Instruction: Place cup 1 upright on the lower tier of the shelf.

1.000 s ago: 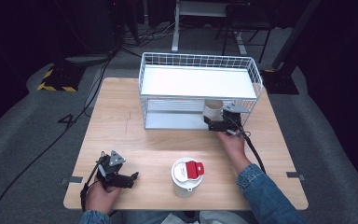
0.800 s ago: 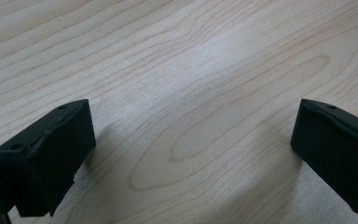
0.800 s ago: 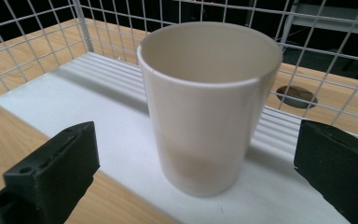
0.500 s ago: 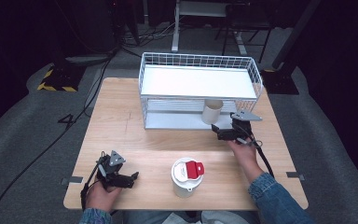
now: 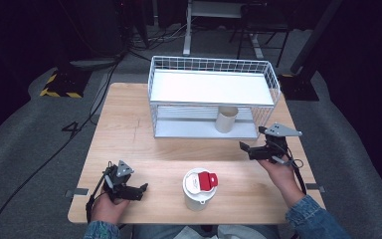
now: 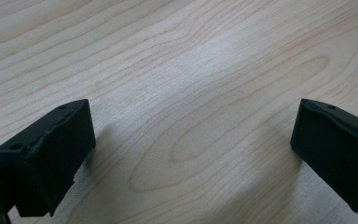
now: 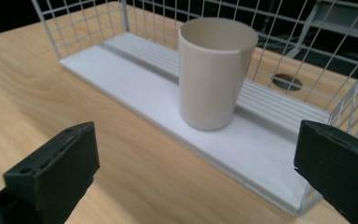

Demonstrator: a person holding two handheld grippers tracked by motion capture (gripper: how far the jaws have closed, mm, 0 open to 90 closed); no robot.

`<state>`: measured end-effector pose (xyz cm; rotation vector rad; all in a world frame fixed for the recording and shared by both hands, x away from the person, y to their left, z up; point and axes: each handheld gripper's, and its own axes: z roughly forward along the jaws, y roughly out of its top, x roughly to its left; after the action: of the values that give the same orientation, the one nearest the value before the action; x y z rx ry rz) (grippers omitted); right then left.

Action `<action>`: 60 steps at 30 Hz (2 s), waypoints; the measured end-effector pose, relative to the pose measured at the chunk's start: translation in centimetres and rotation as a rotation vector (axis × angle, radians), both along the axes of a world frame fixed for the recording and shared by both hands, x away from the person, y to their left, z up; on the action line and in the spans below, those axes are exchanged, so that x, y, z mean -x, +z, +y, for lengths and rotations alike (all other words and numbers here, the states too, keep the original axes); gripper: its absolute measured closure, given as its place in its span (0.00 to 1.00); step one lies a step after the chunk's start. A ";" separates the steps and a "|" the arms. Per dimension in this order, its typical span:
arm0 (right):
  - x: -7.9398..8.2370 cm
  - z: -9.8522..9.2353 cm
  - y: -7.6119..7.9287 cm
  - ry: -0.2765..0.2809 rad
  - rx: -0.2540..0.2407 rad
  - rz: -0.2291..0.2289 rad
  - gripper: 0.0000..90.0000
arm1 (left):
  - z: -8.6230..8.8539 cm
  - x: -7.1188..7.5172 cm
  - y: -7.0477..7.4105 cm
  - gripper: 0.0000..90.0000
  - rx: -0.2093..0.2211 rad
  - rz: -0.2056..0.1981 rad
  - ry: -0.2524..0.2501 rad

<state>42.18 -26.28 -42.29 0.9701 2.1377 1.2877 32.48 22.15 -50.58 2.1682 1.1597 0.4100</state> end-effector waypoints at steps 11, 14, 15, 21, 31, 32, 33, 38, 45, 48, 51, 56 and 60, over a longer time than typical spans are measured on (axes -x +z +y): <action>2.5 -2.9 0.9 0.016 0.039 0.059 0.00 | -0.1 0.0 0.0 0.00 0.003 0.001 0.006; 3.2 -3.9 0.8 0.015 0.045 0.091 0.00 | -0.1 0.0 0.0 0.00 0.004 0.001 0.006; 3.4 -4.3 0.7 0.012 0.044 0.093 0.00 | -0.1 0.0 0.0 0.00 0.004 0.001 0.007; 4.8 -5.8 0.3 0.005 0.031 0.135 0.00 | -0.1 0.0 0.0 0.00 0.001 0.004 0.006; 6.9 -7.1 -1.7 0.018 0.017 0.185 0.04 | -0.1 0.0 0.0 0.00 0.008 0.005 0.013; 7.0 -7.1 -1.9 0.018 0.017 0.198 0.04 | -0.1 0.0 0.0 0.00 0.008 0.005 0.013; 7.2 -7.1 -2.3 0.019 0.025 0.204 0.04 | -0.1 0.0 0.0 0.00 0.006 0.005 0.012; 7.9 -7.1 -3.6 0.014 0.037 0.221 0.04 | -0.2 0.0 0.0 0.00 0.007 0.005 0.014; 8.3 -7.3 -6.0 0.009 0.052 0.227 0.04 | -0.2 0.0 0.0 0.00 0.006 0.001 0.015; 8.4 -7.0 -7.4 0.003 0.075 0.240 0.04 | -0.2 0.0 0.0 0.00 0.006 0.000 0.016; 8.5 -6.8 -7.8 0.003 0.098 0.247 0.04 | -0.2 0.0 0.0 0.00 0.004 0.000 0.015; 8.6 -6.4 -8.2 -0.013 0.140 0.229 0.04 | -0.2 0.0 0.0 0.00 0.004 0.000 0.016; 8.7 -6.0 -8.3 -0.027 0.172 0.233 0.04 | -0.1 0.0 0.0 0.00 0.002 0.000 0.015</action>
<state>33.46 -32.30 -50.54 1.1174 2.3554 0.9997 32.47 22.01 -50.60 2.1586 1.1764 0.4152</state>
